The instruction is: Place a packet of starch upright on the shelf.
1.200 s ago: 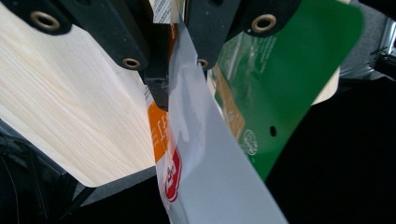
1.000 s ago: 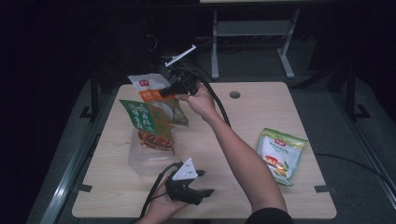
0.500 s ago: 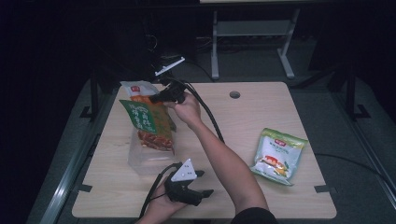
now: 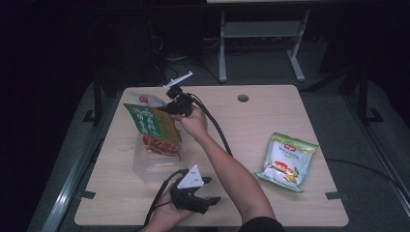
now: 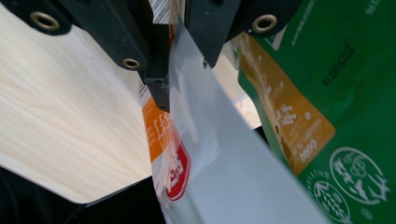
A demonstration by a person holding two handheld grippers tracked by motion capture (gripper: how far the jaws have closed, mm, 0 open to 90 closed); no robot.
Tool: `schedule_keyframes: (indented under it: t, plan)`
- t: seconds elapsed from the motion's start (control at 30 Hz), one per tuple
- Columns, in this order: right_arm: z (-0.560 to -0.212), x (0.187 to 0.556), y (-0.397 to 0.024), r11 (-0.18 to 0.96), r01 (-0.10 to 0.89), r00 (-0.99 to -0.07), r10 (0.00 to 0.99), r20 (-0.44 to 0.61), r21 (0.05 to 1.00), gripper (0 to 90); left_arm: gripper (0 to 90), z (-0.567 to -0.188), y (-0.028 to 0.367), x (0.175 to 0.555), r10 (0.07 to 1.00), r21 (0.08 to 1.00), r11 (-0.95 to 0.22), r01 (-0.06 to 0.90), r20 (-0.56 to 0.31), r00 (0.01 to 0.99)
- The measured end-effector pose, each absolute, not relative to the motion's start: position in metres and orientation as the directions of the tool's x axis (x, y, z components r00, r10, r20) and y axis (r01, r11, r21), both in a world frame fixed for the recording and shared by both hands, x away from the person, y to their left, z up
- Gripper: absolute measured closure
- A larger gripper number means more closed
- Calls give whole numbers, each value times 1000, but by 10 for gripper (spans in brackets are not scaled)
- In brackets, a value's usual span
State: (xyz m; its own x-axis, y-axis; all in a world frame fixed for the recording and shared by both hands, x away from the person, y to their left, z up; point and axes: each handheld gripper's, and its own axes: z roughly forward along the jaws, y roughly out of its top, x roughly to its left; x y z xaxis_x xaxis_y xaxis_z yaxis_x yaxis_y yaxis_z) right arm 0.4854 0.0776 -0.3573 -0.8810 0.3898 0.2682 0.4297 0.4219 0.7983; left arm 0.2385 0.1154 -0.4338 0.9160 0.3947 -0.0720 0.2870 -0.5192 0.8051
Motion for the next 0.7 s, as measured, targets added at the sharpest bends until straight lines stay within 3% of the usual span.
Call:
schedule_keyframes:
  t: [0.7]
  plan:
    - [-370, 487, 64, 474, 446, -873, 417, 253, 760, 890, 302, -434, 115, 237, 396, 798, -528, 289, -70, 916]
